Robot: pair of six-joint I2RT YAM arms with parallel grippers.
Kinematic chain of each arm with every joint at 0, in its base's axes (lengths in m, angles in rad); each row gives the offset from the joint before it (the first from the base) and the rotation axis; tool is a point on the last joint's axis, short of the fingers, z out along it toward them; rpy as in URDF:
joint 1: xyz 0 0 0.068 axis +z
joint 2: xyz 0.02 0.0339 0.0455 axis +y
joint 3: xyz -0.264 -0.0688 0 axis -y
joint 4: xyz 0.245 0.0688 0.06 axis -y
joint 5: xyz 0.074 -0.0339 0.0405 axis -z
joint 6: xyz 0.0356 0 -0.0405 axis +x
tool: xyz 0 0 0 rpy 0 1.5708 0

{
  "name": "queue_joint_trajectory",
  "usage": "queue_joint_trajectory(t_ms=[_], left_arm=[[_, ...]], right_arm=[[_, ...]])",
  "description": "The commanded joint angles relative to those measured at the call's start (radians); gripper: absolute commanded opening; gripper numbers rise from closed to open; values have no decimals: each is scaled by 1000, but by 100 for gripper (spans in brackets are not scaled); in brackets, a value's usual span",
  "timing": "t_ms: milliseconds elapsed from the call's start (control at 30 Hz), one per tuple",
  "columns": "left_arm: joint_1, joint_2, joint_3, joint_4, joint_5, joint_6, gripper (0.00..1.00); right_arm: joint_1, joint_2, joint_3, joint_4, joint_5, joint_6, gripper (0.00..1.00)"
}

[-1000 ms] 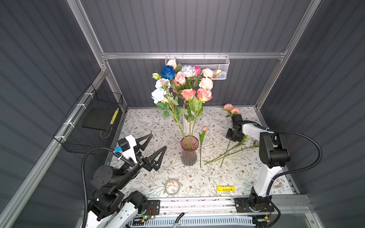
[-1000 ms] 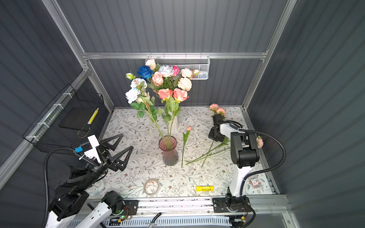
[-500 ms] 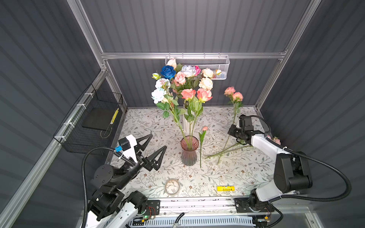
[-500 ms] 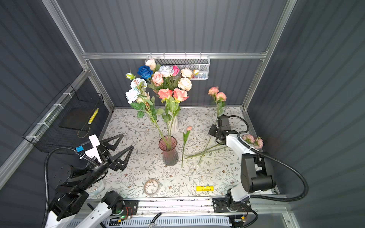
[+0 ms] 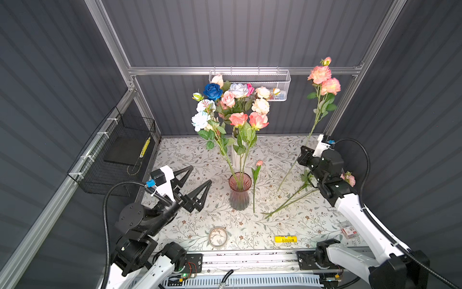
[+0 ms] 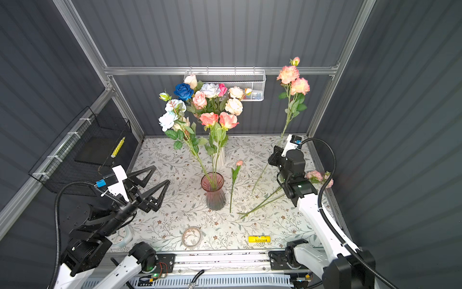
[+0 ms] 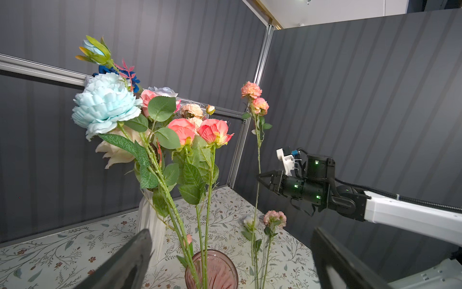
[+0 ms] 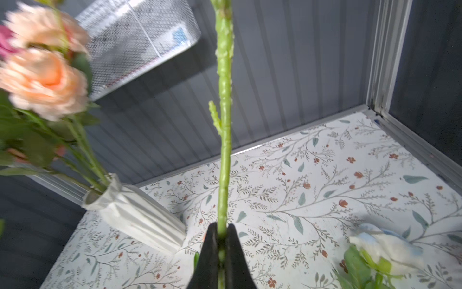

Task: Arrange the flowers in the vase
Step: 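Lift the peach rose spray up out of the pile with the right gripper, then carry the peach rose spray over the pink vase while left gripper grasps its stem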

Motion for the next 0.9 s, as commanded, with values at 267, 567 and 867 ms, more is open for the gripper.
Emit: queue_joint_trajectory(t_ms=[267, 567, 867], left_arm=[[0, 163, 155, 16, 270, 39, 99], [-1, 391, 263, 177, 582, -53, 83], [-1, 496, 281, 321, 661, -141, 70]], right_arm=[[300, -275, 86, -141, -240, -71, 0], [579, -128, 267, -251, -409, -95, 0], [727, -12, 306, -151, -414, -89, 0]])
